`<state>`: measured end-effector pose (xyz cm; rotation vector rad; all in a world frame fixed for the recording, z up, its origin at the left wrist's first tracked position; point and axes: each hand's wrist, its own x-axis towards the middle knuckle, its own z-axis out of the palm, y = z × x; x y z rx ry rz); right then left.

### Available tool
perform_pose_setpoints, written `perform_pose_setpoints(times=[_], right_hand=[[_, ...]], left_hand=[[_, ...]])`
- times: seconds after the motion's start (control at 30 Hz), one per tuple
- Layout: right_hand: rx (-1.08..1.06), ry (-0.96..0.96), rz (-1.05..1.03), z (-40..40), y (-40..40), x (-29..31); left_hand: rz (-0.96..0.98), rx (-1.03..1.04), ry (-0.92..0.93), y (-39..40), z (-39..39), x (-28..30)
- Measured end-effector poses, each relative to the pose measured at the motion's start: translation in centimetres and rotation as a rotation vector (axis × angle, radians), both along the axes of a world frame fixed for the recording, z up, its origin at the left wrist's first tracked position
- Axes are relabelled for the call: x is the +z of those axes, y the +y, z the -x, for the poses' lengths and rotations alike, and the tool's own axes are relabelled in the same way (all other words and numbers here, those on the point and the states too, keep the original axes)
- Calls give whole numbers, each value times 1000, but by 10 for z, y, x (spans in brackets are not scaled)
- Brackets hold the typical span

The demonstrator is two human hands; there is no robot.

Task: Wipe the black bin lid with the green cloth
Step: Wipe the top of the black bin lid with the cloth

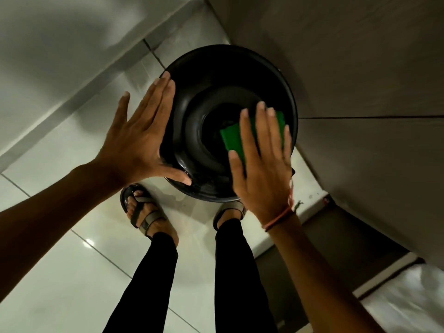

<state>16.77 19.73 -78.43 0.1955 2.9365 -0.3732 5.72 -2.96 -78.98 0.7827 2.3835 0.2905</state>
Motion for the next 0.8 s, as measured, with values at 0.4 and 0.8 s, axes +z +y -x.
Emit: perform_pose_setpoints(times=[0.4, 0.8], right_hand=[[-595, -16, 249, 5, -25, 11], [-339, -18, 562, 41, 57, -8]], left_hand=[[25, -8, -24, -3, 3, 11], [-19, -5, -1, -4, 6, 7]])
